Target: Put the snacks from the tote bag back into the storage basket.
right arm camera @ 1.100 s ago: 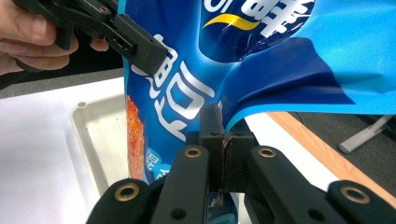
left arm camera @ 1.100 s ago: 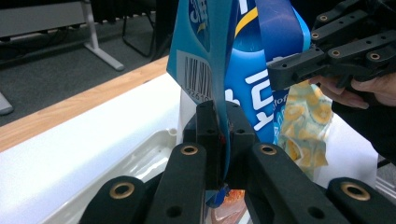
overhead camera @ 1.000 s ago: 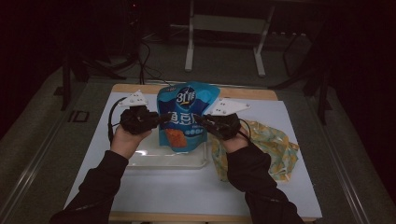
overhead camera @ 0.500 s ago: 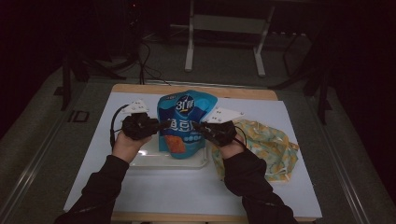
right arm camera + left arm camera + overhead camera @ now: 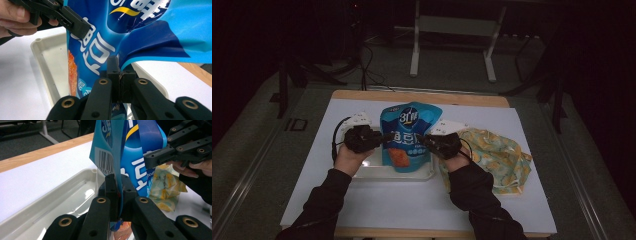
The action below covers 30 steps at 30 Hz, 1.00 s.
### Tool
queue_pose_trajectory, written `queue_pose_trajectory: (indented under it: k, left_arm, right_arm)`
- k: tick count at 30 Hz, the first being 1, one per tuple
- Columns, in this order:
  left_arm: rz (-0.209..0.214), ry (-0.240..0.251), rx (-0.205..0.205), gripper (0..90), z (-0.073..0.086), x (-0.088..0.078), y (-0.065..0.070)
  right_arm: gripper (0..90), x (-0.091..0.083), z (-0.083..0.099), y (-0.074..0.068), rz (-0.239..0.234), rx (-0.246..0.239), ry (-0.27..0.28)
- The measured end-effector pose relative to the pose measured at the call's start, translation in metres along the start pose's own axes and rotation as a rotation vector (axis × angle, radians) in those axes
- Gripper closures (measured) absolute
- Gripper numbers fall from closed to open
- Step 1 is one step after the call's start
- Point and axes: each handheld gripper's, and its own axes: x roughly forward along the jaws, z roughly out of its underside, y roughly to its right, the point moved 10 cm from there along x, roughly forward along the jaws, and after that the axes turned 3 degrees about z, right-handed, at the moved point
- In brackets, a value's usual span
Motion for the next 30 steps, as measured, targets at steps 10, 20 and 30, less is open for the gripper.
queue_pose_trajectory:
  k: [10, 20, 30]
  left_arm:
    - [0.008, 0.011, -0.004, 88.1, 0.008, 0.003, -0.002]
    - [0.009, 0.024, 0.012, 86.7, 0.012, 0.000, 0.001]
    - [0.012, 0.029, 0.021, 85.9, 0.015, -0.002, 0.005]
  right_arm:
    - [88.8, 0.005, 0.008, -0.001, -0.006, 0.002, 0.000]
    - [88.6, 0.003, 0.010, -0.003, -0.017, 0.001, 0.003]
    - [88.3, 0.000, 0.013, -0.005, -0.025, 0.008, 0.008]
